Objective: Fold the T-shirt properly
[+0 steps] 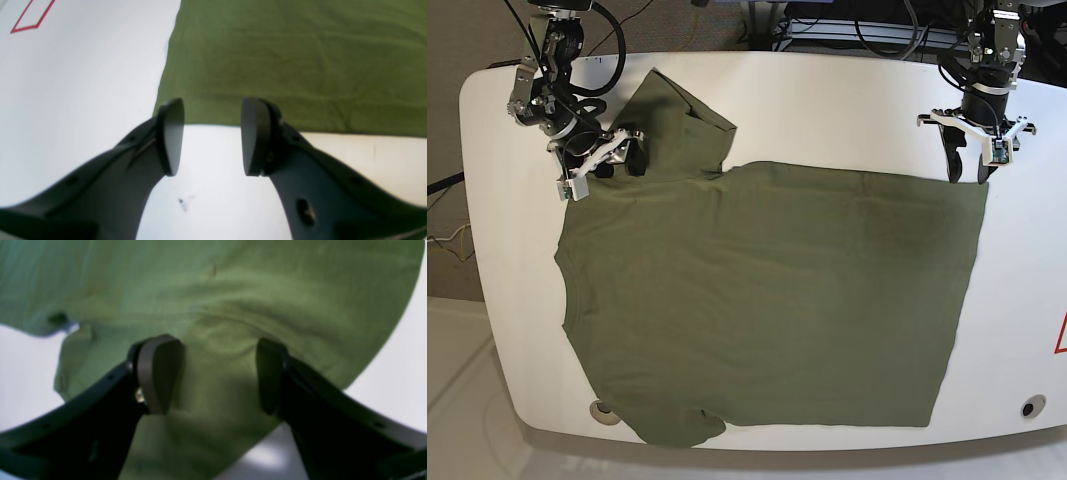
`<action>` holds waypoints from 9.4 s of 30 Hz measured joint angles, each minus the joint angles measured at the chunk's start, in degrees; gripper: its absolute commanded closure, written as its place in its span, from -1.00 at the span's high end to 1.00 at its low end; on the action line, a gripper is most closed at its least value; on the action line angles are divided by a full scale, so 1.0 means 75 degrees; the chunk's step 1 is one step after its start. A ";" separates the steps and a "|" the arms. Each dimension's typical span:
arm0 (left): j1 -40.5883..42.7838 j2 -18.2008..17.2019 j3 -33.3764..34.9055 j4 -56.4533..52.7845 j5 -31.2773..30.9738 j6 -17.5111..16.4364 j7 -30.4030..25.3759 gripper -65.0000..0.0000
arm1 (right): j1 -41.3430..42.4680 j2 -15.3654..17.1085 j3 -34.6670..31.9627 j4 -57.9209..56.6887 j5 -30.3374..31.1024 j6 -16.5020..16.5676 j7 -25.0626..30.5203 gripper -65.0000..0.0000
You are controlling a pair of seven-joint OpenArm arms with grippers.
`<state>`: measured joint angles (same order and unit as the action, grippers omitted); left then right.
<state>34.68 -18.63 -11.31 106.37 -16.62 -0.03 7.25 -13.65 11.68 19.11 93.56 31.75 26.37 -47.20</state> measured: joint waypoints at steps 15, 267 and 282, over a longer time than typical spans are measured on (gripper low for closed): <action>-0.0157 0.0009 -0.0111 -0.0265 -0.0227 -0.0006 0.0026 -0.17 | 0.0023 -0.0484 0.0058 -0.0076 0.0117 0.0032 0.0169 0.14; -0.1856 -0.0256 -0.2681 -0.2407 -0.3386 -0.2693 0.3485 0.14 | -0.0536 -0.1291 0.1571 0.0734 -0.1230 0.0434 -0.0414 0.05; -0.1961 -0.0248 -0.2699 -0.2535 -0.3363 -0.2742 0.3518 0.14 | -0.0414 -0.1460 0.1419 0.0702 -0.0868 0.0460 -0.0545 0.05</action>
<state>19.97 -20.49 -31.55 87.35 -41.85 -20.60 33.63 -16.75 0.73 29.76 98.83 25.23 29.82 -51.29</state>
